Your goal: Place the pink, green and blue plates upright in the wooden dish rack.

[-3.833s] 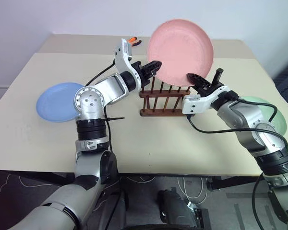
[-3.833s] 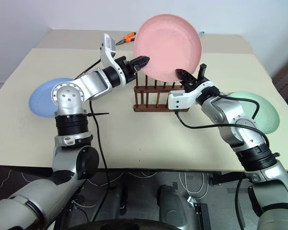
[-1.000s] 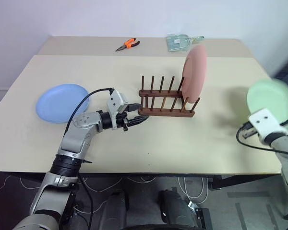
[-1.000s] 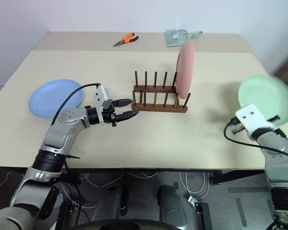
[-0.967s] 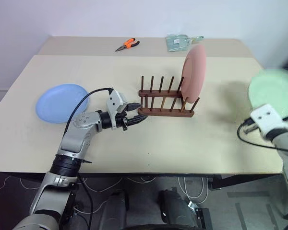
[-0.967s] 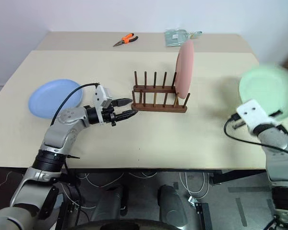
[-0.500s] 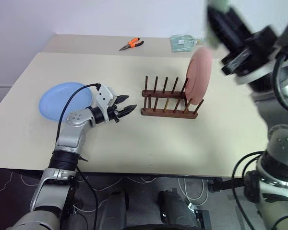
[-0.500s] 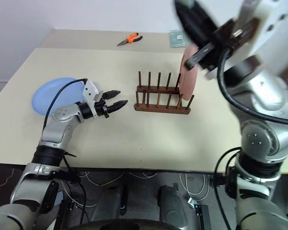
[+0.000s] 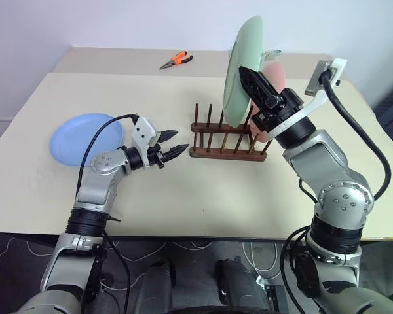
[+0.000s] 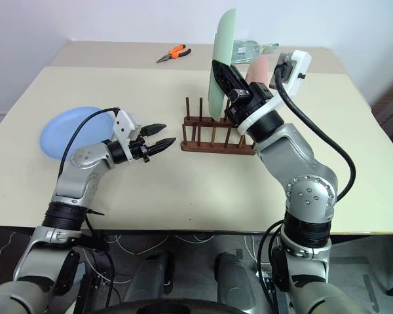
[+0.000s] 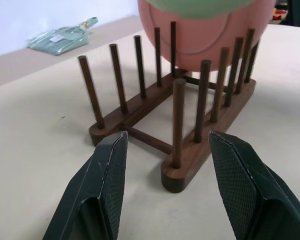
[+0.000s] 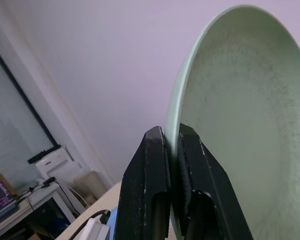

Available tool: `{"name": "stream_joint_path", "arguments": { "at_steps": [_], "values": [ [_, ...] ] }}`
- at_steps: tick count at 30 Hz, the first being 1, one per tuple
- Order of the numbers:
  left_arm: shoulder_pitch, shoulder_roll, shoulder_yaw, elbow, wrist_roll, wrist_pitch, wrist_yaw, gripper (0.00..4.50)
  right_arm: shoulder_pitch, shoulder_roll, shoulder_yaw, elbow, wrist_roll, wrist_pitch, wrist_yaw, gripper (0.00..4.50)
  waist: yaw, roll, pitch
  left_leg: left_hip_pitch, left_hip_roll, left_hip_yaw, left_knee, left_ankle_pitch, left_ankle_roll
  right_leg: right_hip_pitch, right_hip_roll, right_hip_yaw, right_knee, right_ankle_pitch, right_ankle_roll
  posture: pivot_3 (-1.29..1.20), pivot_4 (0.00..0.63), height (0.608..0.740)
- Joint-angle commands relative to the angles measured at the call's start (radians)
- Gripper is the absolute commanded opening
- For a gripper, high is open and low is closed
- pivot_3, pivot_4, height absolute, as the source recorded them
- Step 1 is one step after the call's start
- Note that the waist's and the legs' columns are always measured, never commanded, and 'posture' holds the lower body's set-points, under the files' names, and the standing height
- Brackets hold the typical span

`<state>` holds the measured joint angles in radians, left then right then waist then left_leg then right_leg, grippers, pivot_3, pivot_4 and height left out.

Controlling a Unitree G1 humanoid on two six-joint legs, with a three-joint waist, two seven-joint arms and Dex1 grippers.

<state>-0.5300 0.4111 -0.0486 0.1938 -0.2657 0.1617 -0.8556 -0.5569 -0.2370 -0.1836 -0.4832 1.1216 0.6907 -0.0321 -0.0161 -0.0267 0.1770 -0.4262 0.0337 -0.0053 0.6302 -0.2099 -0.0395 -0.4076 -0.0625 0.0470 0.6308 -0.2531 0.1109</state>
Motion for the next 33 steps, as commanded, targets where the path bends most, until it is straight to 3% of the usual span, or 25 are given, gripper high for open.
{"name": "stream_joint_path", "arguments": {
  "at_steps": [1, 11, 14, 19, 25, 33],
  "values": [
    [-0.005, 0.006, 0.008, -0.04, -0.009, 0.005, -0.006, 2.64, 0.029, 0.006, 0.024, -0.019, -0.01, 0.003, -0.005, 0.06, 0.0, 0.0, 0.0, 0.0, 0.0, 0.0, 0.0, 0.0, 0.0, 0.0, 0.0, 0.0, 0.0, 0.0, 0.0, 0.0, 0.15, 0.726],
    [-0.006, 0.0, 0.003, -0.047, -0.008, 0.017, -0.014, 2.64, 0.059, -0.005, 0.019, 0.05, -0.032, 0.017, -0.011, 0.06, -0.001, 0.0, 0.0, 0.0, 0.0, 0.0, 0.0, 0.0, 0.0, 0.0, 0.0, 0.0, 0.0, 0.0, 0.0, 0.0, 0.15, 0.726],
    [-0.005, 0.0, 0.004, -0.05, -0.009, 0.021, -0.015, 2.64, 0.054, -0.006, 0.018, 0.063, -0.042, 0.017, -0.005, 1.03, -0.001, 0.0, 0.0, 0.0, 0.0, 0.0, 0.0, 0.0, 0.0, 0.0, 0.0, 0.0, 0.0, 0.0, 0.0, 0.0, 0.15, 0.726],
    [0.005, 0.001, 0.005, -0.063, -0.011, 0.03, -0.015, 2.64, 0.039, -0.021, 0.026, 0.067, -0.089, 0.008, 0.008, 3.49, 0.0, 0.0, 0.0, 0.0, 0.0, 0.001, 0.0, 0.0, 0.0, 0.0, 0.0, 0.0, 0.0, 0.0, 0.0, 0.0, 0.15, 0.726],
    [0.009, 0.002, 0.004, -0.069, -0.011, 0.037, -0.016, 2.64, 0.007, -0.075, 0.041, 0.04, -0.172, 0.001, 0.069, 3.49, 0.0, 0.0, 0.0, 0.0, 0.0, 0.001, 0.0, 0.0, 0.0, 0.0, 0.0, 0.0, -0.001, 0.0, -0.001, 0.0, 0.15, 0.726],
    [0.009, 0.001, 0.003, -0.073, -0.011, 0.043, -0.021, 2.64, 0.007, -0.265, 0.025, -0.075, -0.225, 0.041, 0.178, 3.49, 0.002, 0.0, 0.0, 0.0, 0.0, 0.001, 0.0, 0.0, 0.0, -0.001, 0.0, 0.0, -0.001, -0.001, -0.001, 0.0, 0.15, 0.726]
  ]
}}
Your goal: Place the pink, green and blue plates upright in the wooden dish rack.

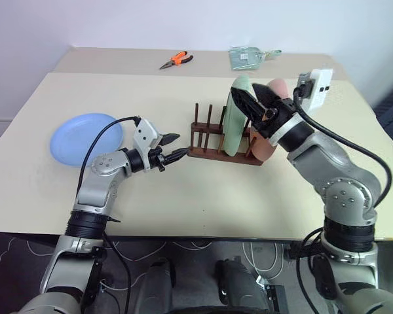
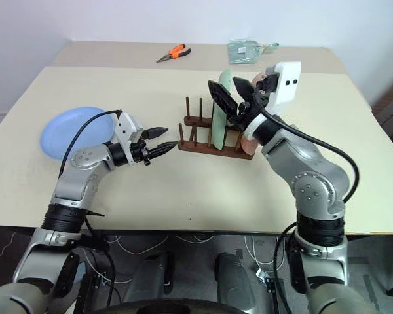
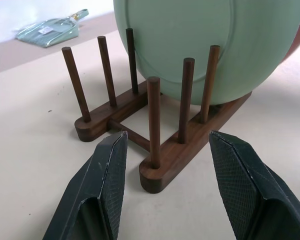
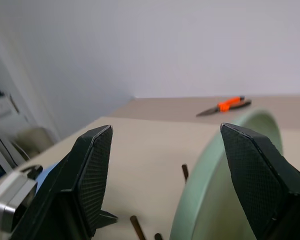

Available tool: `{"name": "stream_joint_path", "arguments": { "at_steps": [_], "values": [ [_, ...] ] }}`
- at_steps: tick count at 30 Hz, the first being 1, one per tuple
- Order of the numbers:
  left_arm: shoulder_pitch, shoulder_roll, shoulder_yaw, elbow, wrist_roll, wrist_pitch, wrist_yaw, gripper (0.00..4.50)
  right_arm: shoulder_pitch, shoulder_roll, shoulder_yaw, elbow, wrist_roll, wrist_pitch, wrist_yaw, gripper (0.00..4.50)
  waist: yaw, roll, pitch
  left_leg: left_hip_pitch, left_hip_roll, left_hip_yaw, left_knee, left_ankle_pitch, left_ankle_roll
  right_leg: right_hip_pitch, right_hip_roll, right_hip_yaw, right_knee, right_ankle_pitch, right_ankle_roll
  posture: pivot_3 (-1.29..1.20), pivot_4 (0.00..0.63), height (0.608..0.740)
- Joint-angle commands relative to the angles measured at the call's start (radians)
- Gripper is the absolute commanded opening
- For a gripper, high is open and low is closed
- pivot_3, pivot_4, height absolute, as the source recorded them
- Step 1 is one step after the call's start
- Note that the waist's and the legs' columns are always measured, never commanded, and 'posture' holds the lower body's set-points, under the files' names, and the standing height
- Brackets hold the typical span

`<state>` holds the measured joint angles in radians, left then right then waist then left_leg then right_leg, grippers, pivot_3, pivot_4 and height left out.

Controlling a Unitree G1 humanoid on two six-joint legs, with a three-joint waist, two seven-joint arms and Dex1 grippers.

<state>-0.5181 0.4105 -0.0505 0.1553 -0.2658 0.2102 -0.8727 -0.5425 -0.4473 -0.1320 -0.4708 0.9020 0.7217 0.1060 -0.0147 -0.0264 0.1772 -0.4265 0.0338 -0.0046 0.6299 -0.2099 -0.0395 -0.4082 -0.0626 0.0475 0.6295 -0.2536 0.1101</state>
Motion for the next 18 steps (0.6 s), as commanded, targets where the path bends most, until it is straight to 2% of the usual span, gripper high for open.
{"name": "stream_joint_path", "arguments": {
  "at_steps": [1, 4, 5, 7, 8, 10, 11, 15, 18],
  "values": [
    [-0.004, 0.001, 0.004, -0.033, -0.01, -0.006, -0.005, 2.64, -0.002, -0.079, -0.034, -0.106, -0.005, 0.014, 0.052, 3.49, 0.0, 0.0, 0.0, 0.0, 0.0, 0.0, 0.0, 0.0, 0.0, 0.0, 0.0, 0.0, 0.0, 0.0, 0.0, 0.0, 0.15, 0.726],
    [-0.014, 0.003, 0.011, -0.014, -0.001, -0.027, 0.002, 2.64, 0.01, -0.142, -0.076, -0.146, 0.022, 0.025, 0.084, 3.49, 0.001, 0.0, 0.0, 0.0, 0.0, 0.0, 0.0, 0.0, 0.0, 0.0, 0.0, 0.0, 0.0, 0.0, 0.0, 0.0, 0.15, 0.726],
    [-0.027, 0.008, 0.028, 0.009, -0.003, -0.024, 0.013, 2.64, 0.016, -0.171, -0.11, -0.162, 0.067, 0.035, 0.108, 3.76, 0.001, 0.0, 0.0, 0.0, 0.0, 0.0, 0.0, 0.0, 0.0, 0.0, 0.0, 0.0, 0.0, 0.0, 0.0, 0.0, 0.15, 0.726],
    [-0.061, 0.024, 0.067, 0.082, 0.035, -0.058, 0.089, 3.14, 0.044, -0.233, -0.16, -0.201, 0.134, 0.049, 0.173, 4.38, 0.003, 0.0, 0.0, 0.0, 0.0, 0.0, 0.0, 0.0, 0.0, 0.0, 0.0, 0.0, -0.001, 0.0, 0.0, 0.0, 0.15, 0.726],
    [-0.086, 0.038, 0.098, 0.135, 0.056, -0.07, 0.156, 3.44, 0.075, -0.271, -0.167, -0.222, 0.138, 0.055, 0.209, 4.5, 0.003, -0.001, 0.0, 0.0, 0.0, 0.0, 0.0, 0.0, 0.0, 0.0, 0.0, 0.0, -0.001, 0.0, 0.0, 0.0, 0.15, 0.726],
    [-0.12, 0.061, 0.144, 0.214, 0.084, -0.088, 0.255, 4.35, 0.128, -0.329, -0.164, -0.251, 0.125, 0.065, 0.259, 4.5, 0.002, -0.001, 0.001, 0.0, 0.0, 0.0, 0.0, 0.0, 0.0, 0.0, 0.0, 0.0, -0.001, 0.0, 0.0, 0.0, 0.15, 0.726],
    [-0.141, 0.082, 0.178, 0.266, 0.117, -0.104, 0.356, 4.47, 0.173, -0.368, -0.145, -0.274, 0.078, 0.055, 0.293, 4.5, -0.001, -0.001, 0.001, 0.0, 0.0, 0.0, 0.0, 0.0, 0.0, 0.0, 0.0, 0.0, -0.001, 0.0, 0.0, 0.0, 0.15, 0.726],
    [-0.196, 0.163, 0.31, 0.425, 0.192, -0.1, 0.715, 4.47, 0.256, -0.397, -0.067, -0.269, -0.062, -0.001, 0.339, 4.5, -0.008, -0.002, 0.001, 0.001, 0.001, 0.0, 0.0, 0.0, 0.0, 0.0, 0.0, 0.0, -0.001, 0.0, 0.001, 0.0, 0.15, 0.726],
    [-0.175, 0.171, 0.385, 0.418, 0.172, -0.048, 0.831, 4.47, 0.274, -0.377, -0.016, -0.243, -0.129, -0.039, 0.367, 4.5, -0.001, -0.002, 0.001, 0.001, 0.001, 0.001, 0.0, 0.0, 0.0, -0.001, 0.0, 0.0, 0.0, 0.002, 0.004, 0.0, 0.15, 0.726]
  ]
}}
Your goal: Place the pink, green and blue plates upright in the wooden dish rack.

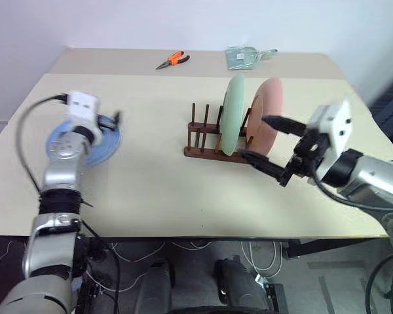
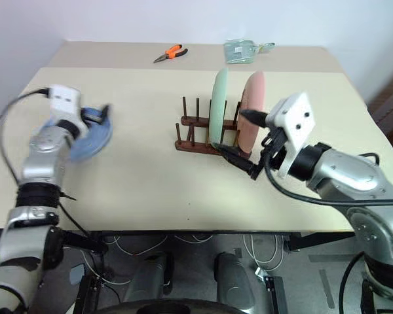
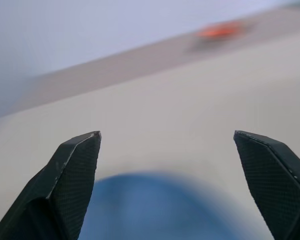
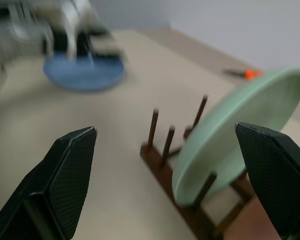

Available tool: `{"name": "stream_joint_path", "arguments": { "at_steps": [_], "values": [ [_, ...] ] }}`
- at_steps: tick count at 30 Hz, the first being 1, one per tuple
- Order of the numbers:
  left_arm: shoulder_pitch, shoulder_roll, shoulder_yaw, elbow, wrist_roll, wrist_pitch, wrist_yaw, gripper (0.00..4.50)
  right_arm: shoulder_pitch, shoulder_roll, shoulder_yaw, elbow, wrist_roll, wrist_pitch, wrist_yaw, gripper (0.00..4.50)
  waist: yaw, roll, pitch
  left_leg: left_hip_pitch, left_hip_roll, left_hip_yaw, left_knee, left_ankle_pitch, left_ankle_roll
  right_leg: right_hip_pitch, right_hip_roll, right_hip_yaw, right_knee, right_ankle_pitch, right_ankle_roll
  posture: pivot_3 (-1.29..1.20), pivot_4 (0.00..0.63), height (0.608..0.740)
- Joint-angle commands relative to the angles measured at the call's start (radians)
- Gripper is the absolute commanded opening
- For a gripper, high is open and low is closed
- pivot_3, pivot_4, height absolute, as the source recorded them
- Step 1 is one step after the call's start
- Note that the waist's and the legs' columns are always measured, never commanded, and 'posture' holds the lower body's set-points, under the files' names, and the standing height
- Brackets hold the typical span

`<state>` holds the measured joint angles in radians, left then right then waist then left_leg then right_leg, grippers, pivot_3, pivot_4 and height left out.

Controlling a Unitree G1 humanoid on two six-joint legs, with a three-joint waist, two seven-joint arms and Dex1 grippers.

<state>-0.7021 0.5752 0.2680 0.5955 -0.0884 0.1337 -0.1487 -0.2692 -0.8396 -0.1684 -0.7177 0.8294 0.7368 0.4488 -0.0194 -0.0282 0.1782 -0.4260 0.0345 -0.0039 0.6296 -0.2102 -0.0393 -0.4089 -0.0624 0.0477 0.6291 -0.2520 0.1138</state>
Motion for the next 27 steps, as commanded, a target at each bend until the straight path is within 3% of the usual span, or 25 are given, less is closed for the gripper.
{"name": "stream_joint_path", "arguments": {
  "at_steps": [1, 3, 7, 9, 12, 17, 22, 27],
  "values": [
    [0.024, -0.003, 0.109, -0.045, -0.025, 0.063, 0.155, 4.47, 0.006, 0.022, 0.041, 0.019, -0.085, -0.069, 0.035, 4.5, 0.008, -0.001, 0.0, 0.0, 0.0, 0.0, 0.0, 0.0, 0.0, 0.0, 0.0, 0.0, 0.0, 0.0, 0.0, 0.0, 0.15, 0.726],
    [0.047, -0.028, 0.191, -0.089, -0.072, 0.138, 0.238, 4.47, 0.017, 0.032, 0.075, 0.042, -0.135, -0.095, 0.056, 4.5, 0.012, -0.003, 0.0, 0.0, -0.001, 0.0, 0.001, 0.0, 0.0, 0.001, -0.001, 0.0, -0.001, 0.0, 0.0, 0.0, 0.15, 0.726],
    [0.099, -0.102, 0.268, -0.217, -0.233, 0.398, 0.207, 4.47, 0.019, 0.046, 0.117, 0.072, -0.205, -0.132, 0.089, 4.5, 0.014, -0.004, 0.0, -0.001, -0.002, 0.0, 0.001, 0.0, 0.0, 0.001, -0.002, 0.0, -0.001, 0.0, 0.0, 0.0, 0.15, 0.726],
    [0.115, -0.147, 0.328, -0.266, -0.302, 0.507, 0.249, 3.96, 0.007, 0.06, 0.126, 0.083, -0.222, -0.142, 0.098, 4.5, 0.013, -0.005, 0.0, -0.001, -0.002, 0.0, 0.001, 0.0, 0.0, 0.001, -0.002, 0.0, -0.001, 0.0, 0.0, 0.0, 0.15, 0.726],
    [0.108, -0.197, 0.433, -0.294, -0.385, 0.573, 0.331, 2.58, -0.012, 0.082, 0.131, 0.096, -0.243, -0.15, 0.102, 4.5, 0.008, -0.005, 0.0, 0.0, -0.001, -0.001, 0.001, 0.0, 0.0, 0.002, -0.001, 0.0, 0.0, 0.0, 0.0, 0.0, 0.15, 0.726],
    [0.095, -0.201, 0.406, -0.31, -0.397, 0.592, 0.327, 0.03, -0.023, 0.1, 0.132, 0.104, -0.279, -0.153, 0.099, 4.5, 0.007, -0.005, 0.0, 0.0, -0.001, -0.001, 0.001, 0.0, -0.001, 0.002, -0.001, 0.0, 0.0, 0.0, 0.0, 0.0, 0.15, 0.726],
    [0.063, -0.212, 0.358, -0.317, -0.417, 0.558, 0.258, 0.03, -0.039, 0.106, 0.125, 0.108, -0.283, -0.122, 0.096, 4.5, 0.01, -0.005, -0.001, 0.0, -0.002, -0.001, 0.001, 0.0, -0.001, 0.002, -0.001, 0.0, -0.001, 0.0, 0.0, 0.0, 0.15, 0.726],
    [0.0, -0.249, 0.155, -0.495, -0.409, 0.42, 0.039, 0.03, -0.142, 0.112, 0.256, 0.066, -0.442, -0.186, 0.088, 4.5, 0.016, -0.007, 0.001, -0.001, -0.002, -0.001, 0.001, 0.0, -0.001, 0.002, -0.001, 0.0, -0.001, -0.001, -0.004, 0.0, 0.15, 0.726]
  ]
}}
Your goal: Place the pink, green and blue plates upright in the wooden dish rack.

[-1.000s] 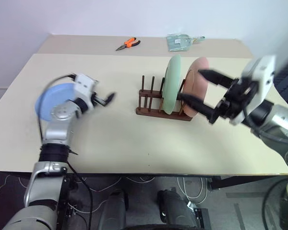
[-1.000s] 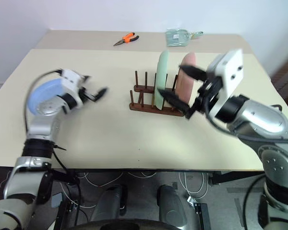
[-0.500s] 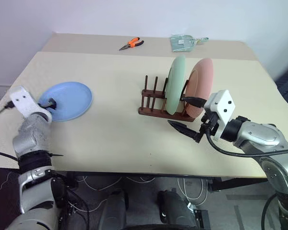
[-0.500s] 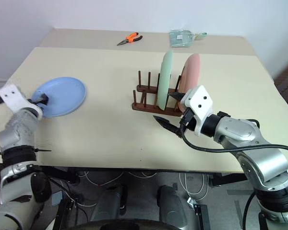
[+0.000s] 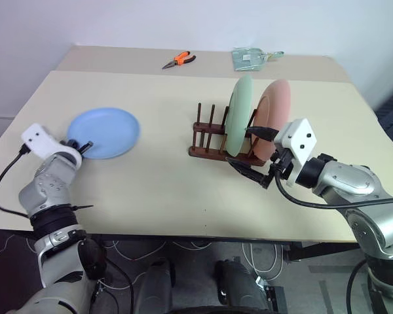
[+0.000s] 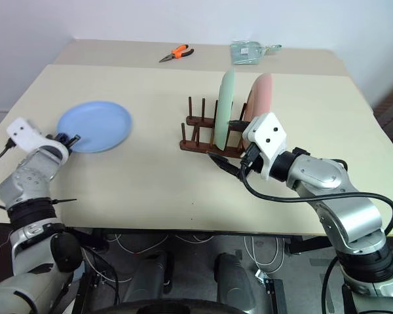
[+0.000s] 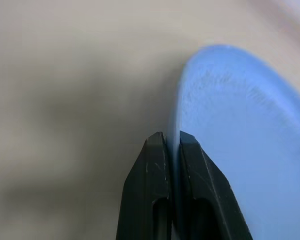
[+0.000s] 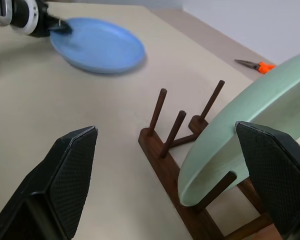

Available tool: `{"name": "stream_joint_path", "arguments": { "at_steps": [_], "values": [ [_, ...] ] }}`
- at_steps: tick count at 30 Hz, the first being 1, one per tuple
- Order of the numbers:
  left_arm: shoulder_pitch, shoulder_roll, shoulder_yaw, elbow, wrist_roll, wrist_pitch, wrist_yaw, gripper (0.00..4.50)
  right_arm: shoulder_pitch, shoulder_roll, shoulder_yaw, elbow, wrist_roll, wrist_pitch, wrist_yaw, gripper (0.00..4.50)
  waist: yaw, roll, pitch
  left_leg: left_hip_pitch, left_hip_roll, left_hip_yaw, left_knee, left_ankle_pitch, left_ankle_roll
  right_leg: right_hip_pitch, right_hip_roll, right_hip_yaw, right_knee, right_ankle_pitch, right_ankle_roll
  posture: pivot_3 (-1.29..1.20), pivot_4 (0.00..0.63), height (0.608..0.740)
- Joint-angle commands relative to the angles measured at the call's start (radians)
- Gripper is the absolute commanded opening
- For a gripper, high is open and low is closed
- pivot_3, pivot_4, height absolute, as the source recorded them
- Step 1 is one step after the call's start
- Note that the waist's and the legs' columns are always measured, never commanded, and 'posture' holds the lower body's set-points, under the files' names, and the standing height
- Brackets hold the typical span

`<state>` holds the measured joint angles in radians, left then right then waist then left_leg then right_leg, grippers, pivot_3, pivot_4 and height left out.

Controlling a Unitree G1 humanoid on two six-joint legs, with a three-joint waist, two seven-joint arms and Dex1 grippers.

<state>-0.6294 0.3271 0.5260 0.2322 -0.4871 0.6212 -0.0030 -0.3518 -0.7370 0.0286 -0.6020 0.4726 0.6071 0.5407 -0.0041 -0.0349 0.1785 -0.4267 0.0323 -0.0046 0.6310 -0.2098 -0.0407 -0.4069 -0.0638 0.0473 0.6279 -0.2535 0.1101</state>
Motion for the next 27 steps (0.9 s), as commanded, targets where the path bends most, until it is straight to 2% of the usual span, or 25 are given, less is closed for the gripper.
{"name": "stream_joint_path", "arguments": {
  "at_steps": [1, 3, 9, 12, 15, 17, 21, 22, 24, 27],
  "values": [
    [-0.087, -0.007, -0.13, -0.159, -0.016, -0.073, -0.134, 0.03, -0.086, 0.023, 0.09, -0.056, -0.114, -0.073, -0.005, 4.5, -0.001, -0.001, 0.001, 0.0, 0.0, 0.0, 0.0, 0.0, 0.0, 0.0, 0.0, 0.0, 0.0, 0.0, 0.0, 0.0, 0.15, 0.726],
    [-0.117, -0.018, -0.185, -0.213, -0.026, -0.07, -0.176, 0.03, -0.149, 0.059, 0.158, -0.052, -0.18, -0.1, -0.016, 4.5, -0.009, -0.001, 0.001, 0.0, 0.0, 0.0, -0.001, 0.0, 0.0, -0.001, 0.0, 0.0, -0.001, 0.0, 0.0, 0.0, 0.15, 0.726],
    [-0.162, -0.043, -0.28, -0.322, -0.067, -0.027, -0.246, 0.03, -0.32, 0.07, 0.416, 0.159, -0.638, -0.322, -0.056, 4.5, -0.016, 0.0, 0.0, 0.001, 0.001, 0.001, -0.002, 0.0, 0.0, -0.002, 0.002, 0.001, 0.002, 0.001, 0.001, 0.0, 0.15, 0.726],
    [-0.154, -0.039, -0.307, -0.366, -0.077, -0.01, -0.27, 0.03, -0.362, 0.095, 0.456, 0.266, -0.761, -0.416, -0.075, 4.5, -0.012, 0.0, 0.001, 0.001, 0.0, 0.001, -0.001, 0.001, -0.001, -0.002, 0.001, 0.001, 0.001, 0.0, 0.001, 0.0, 0.15, 0.726],
    [-0.143, -0.038, -0.299, -0.387, -0.1, 0.013, -0.274, 0.0, -0.373, 0.134, 0.45, 0.318, -0.812, -0.452, -0.075, 3.68, -0.009, 0.0, 0.001, 0.0, 0.0, 0.001, -0.002, 0.001, -0.001, -0.002, 0.001, 0.001, 0.001, 0.002, 0.003, 0.0, 0.15, 0.726],
    [-0.136, -0.037, -0.291, -0.401, -0.117, 0.022, -0.276, 0.0, -0.379, 0.155, 0.448, 0.34, -0.846, -0.476, -0.071, 2.7, -0.01, 0.0, 0.001, 0.0, 0.0, 0.0, -0.002, 0.001, -0.001, -0.002, 0.001, 0.001, 0.001, 0.002, 0.004, 0.0, 0.15, 0.726],
    [-0.127, -0.032, -0.283, -0.406, -0.12, 0.026, -0.272, 0.0, -0.382, 0.194, 0.433, 0.361, -0.882, -0.506, -0.061, 0.4, -0.011, 0.0, 0.001, 0.0, 0.0, 0.0, -0.001, 0.001, -0.001, -0.002, 0.001, 0.001, 0.001, 0.002, 0.004, 0.0, 0.15, 0.726],
    [-0.125, -0.034, -0.272, -0.402, -0.125, 0.023, -0.268, 0.34, -0.384, 0.2, 0.441, 0.366, -0.908, -0.52, -0.064, 0.0, -0.011, 0.0, 0.001, 0.0, 0.0, 0.0, -0.002, 0.001, -0.001, -0.002, 0.001, 0.001, 0.001, 0.002, 0.004, 0.0, 0.15, 0.726],
    [-0.126, -0.04, -0.252, -0.396, -0.141, 0.016, -0.26, 0.97, -0.385, 0.208, 0.448, 0.373, -0.953, -0.54, -0.068, 0.0, -0.011, 0.0, 0.001, 0.001, 0.0, 0.0, -0.002, 0.001, -0.001, -0.002, 0.001, 0.001, 0.002, 0.002, 0.004, 0.0, 0.15, 0.726],
    [-0.154, -0.063, -0.203, -0.378, -0.165, -0.017, -0.22, 2.42, -0.386, 0.214, 0.445, 0.383, -1.011, -0.563, -0.071, 0.0, -0.009, 0.0, 0.001, 0.0, 0.0, 0.0, -0.001, 0.001, -0.001, -0.002, 0.001, 0.001, 0.002, 0.002, 0.004, 0.0, 0.15, 0.726]
  ]
}}
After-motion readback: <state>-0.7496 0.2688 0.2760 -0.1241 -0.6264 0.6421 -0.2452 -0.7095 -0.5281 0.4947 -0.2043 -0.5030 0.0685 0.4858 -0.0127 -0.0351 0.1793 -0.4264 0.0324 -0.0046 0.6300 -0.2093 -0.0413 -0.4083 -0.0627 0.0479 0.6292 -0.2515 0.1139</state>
